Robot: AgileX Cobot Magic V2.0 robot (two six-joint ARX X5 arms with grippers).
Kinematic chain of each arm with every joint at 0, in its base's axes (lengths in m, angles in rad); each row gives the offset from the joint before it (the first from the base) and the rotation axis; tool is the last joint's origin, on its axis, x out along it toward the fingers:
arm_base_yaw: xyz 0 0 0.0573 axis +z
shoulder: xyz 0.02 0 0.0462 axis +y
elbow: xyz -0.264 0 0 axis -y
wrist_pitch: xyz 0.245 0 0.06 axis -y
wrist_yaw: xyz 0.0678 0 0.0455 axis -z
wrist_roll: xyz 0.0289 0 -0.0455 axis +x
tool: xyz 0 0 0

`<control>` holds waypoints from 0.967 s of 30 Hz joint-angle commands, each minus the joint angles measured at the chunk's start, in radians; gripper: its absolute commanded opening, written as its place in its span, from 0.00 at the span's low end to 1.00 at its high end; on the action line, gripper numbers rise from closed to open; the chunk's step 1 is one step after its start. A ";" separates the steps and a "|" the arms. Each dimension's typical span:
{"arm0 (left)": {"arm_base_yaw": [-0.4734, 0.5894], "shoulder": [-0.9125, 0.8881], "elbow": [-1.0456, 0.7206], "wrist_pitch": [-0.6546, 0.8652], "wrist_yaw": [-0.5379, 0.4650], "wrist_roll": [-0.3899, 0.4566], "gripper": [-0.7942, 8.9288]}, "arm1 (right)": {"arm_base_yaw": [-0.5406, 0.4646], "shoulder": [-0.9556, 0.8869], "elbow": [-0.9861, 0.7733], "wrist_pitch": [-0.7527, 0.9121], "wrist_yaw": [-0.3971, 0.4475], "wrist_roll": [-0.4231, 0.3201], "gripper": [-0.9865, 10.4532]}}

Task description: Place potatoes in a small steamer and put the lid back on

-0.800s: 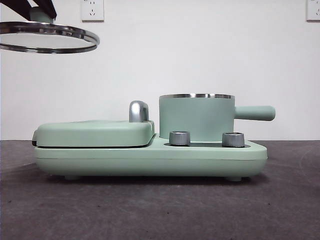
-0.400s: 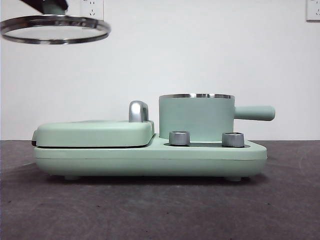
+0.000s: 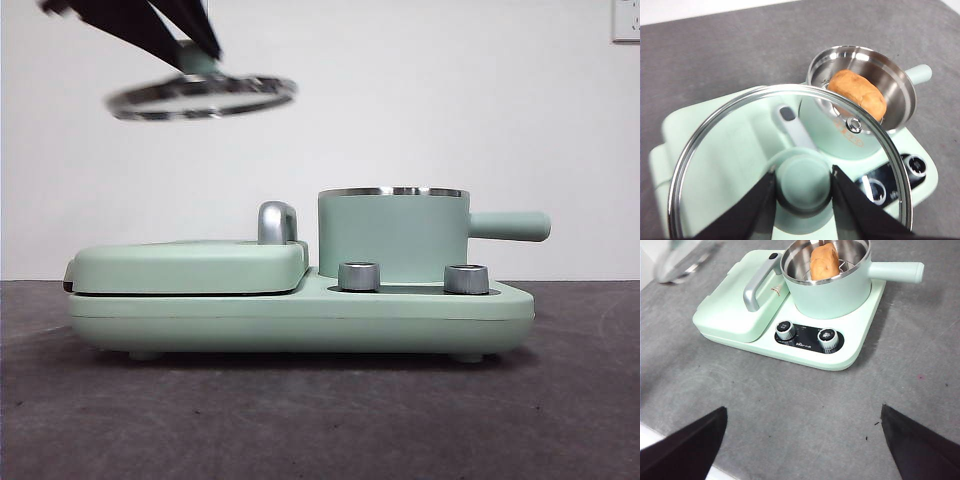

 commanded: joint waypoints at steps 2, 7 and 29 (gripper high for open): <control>-0.039 0.119 0.121 0.066 0.003 -0.005 0.10 | 0.005 0.002 0.005 0.011 -0.001 0.023 0.51; -0.086 0.274 0.286 0.074 0.003 -0.008 0.10 | 0.005 0.002 0.005 0.011 0.000 0.023 0.51; -0.187 0.784 0.962 -0.239 -0.062 -0.021 0.10 | 0.005 0.002 0.005 0.010 0.001 0.022 0.51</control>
